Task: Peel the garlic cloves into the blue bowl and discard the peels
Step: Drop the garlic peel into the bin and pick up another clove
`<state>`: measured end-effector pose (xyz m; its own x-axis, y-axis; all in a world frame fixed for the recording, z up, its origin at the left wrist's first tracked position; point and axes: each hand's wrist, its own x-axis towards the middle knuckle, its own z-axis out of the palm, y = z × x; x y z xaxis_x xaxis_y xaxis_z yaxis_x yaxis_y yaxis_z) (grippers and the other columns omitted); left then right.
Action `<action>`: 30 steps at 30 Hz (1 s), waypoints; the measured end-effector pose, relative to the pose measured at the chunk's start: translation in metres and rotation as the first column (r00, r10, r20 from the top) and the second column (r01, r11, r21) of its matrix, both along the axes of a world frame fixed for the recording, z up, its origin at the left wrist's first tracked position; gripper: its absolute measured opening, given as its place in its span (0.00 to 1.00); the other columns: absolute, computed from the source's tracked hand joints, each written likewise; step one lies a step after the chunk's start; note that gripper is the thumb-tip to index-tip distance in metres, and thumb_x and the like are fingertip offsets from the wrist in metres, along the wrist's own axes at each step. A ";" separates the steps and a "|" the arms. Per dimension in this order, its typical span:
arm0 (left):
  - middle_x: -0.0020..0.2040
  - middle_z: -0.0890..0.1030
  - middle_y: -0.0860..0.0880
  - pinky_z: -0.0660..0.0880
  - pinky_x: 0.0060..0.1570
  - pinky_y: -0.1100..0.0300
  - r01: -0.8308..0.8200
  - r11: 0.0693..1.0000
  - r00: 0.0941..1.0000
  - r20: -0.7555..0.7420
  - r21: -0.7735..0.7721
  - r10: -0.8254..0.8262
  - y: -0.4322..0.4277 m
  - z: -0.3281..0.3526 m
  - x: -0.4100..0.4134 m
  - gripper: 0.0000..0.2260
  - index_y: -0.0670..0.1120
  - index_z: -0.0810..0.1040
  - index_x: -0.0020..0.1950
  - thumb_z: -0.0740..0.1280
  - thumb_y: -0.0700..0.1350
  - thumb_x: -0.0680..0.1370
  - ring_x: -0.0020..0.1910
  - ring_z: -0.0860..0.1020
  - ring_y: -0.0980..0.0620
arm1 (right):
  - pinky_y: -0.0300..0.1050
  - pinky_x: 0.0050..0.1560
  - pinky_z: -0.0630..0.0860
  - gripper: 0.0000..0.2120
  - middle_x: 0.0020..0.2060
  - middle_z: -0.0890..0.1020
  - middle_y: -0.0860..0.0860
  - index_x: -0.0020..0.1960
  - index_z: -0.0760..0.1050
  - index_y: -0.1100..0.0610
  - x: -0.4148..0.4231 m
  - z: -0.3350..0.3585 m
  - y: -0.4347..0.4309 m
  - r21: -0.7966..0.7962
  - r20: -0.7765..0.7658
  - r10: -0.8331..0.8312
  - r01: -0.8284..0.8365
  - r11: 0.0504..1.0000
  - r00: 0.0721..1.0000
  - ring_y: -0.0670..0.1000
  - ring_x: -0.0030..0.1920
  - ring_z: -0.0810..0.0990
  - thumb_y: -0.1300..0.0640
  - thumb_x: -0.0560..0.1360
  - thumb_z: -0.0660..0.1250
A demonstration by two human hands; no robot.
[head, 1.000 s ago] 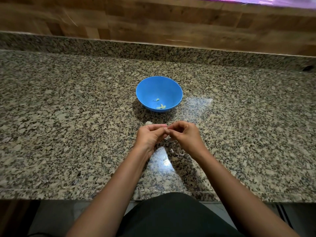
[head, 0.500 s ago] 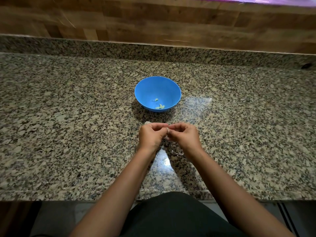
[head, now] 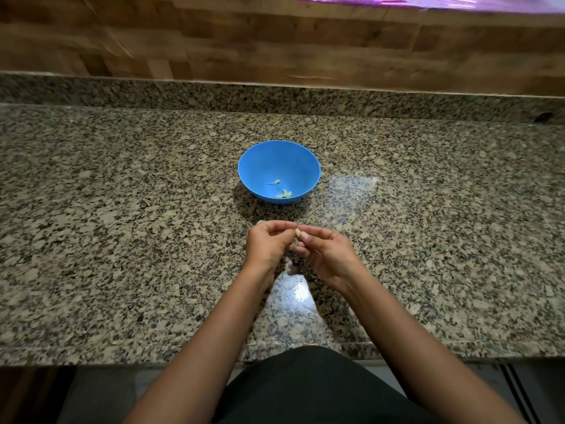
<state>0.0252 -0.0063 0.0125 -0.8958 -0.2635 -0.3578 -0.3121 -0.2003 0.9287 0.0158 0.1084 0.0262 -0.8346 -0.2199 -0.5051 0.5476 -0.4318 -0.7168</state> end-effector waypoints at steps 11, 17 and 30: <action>0.41 0.82 0.44 0.80 0.40 0.57 -0.042 0.975 0.996 -0.088 -0.220 0.023 0.009 0.005 0.001 0.03 0.45 0.80 0.44 0.71 0.39 0.73 0.37 0.82 0.49 | 0.37 0.35 0.80 0.03 0.37 0.80 0.60 0.44 0.76 0.69 -0.003 0.003 -0.002 0.191 -0.123 0.011 0.012 0.982 0.992 0.50 0.32 0.80 0.68 0.74 0.65; 0.42 0.83 0.45 0.81 0.43 0.53 -0.038 0.965 0.994 -0.106 -0.259 0.010 0.009 0.006 0.001 0.05 0.48 0.79 0.41 0.72 0.39 0.71 0.42 0.82 0.47 | 0.38 0.35 0.80 0.04 0.36 0.80 0.59 0.43 0.76 0.69 -0.008 0.009 0.002 0.137 -0.046 0.030 -0.023 0.990 0.999 0.50 0.31 0.80 0.69 0.75 0.64; 0.50 0.77 0.49 0.78 0.50 0.52 0.064 0.821 0.978 -0.127 -0.567 -0.164 0.004 0.005 0.004 0.05 0.52 0.82 0.48 0.72 0.48 0.73 0.49 0.77 0.50 | 0.43 0.44 0.82 0.07 0.43 0.82 0.58 0.53 0.75 0.66 -0.009 0.006 0.013 -0.011 0.000 0.002 -0.002 1.000 1.000 0.52 0.41 0.83 0.68 0.74 0.64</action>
